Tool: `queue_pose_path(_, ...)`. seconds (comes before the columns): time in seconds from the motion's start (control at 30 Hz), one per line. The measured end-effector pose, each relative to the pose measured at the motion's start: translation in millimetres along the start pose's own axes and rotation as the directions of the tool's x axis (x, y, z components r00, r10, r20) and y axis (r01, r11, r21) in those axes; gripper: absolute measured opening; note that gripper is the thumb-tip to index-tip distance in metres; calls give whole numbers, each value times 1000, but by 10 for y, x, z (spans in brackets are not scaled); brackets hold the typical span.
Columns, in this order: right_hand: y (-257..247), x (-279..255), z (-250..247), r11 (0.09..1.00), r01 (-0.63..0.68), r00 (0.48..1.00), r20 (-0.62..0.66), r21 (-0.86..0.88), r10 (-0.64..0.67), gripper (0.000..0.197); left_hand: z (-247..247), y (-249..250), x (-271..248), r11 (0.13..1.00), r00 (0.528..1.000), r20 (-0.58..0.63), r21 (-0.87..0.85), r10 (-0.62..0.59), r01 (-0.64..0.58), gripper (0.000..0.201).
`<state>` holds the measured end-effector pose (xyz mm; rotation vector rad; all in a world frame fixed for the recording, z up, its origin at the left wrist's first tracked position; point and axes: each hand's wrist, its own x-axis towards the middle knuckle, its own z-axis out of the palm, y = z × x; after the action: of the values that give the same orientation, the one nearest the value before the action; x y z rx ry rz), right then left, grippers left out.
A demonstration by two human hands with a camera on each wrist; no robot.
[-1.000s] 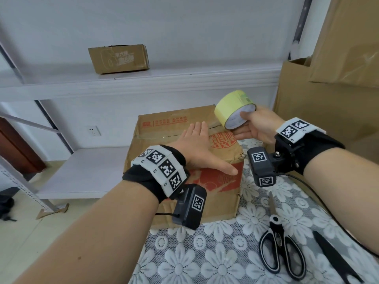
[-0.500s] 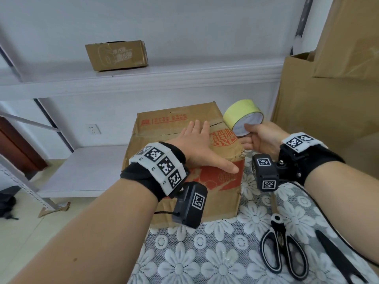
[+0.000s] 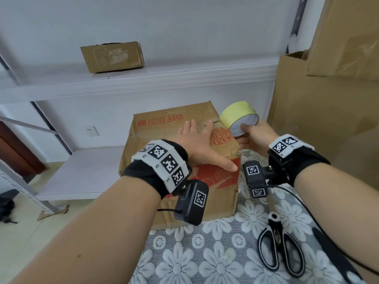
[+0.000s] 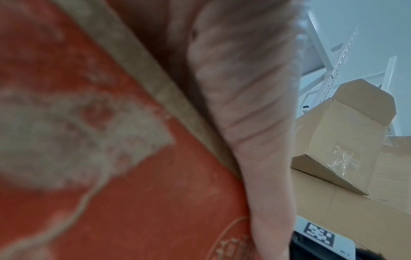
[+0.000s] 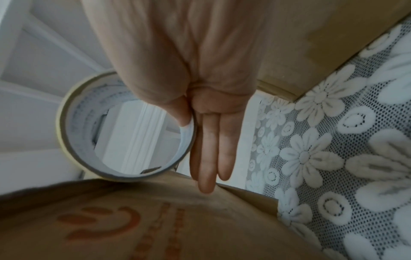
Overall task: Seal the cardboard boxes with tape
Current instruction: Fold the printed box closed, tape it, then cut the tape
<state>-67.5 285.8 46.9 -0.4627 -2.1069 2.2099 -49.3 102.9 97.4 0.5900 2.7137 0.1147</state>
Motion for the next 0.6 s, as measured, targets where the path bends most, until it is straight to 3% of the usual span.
queue_pose_path(0.2,46,-28,-78,983,-140,984,92,-117,152,22,-18,11,40,1000,1000,6,17,-9,9,137)
queue_pose_path(0.4,52,-44,-85,947,-259,944,158,-191,290,35,-12,123,118,999,997,-69,17,41,-40,141)
queue_pose_path(0.6,97,-53,-79,949,-256,949,142,-181,283,36,85,167,144,999,993,-111,13,31,-30,140)
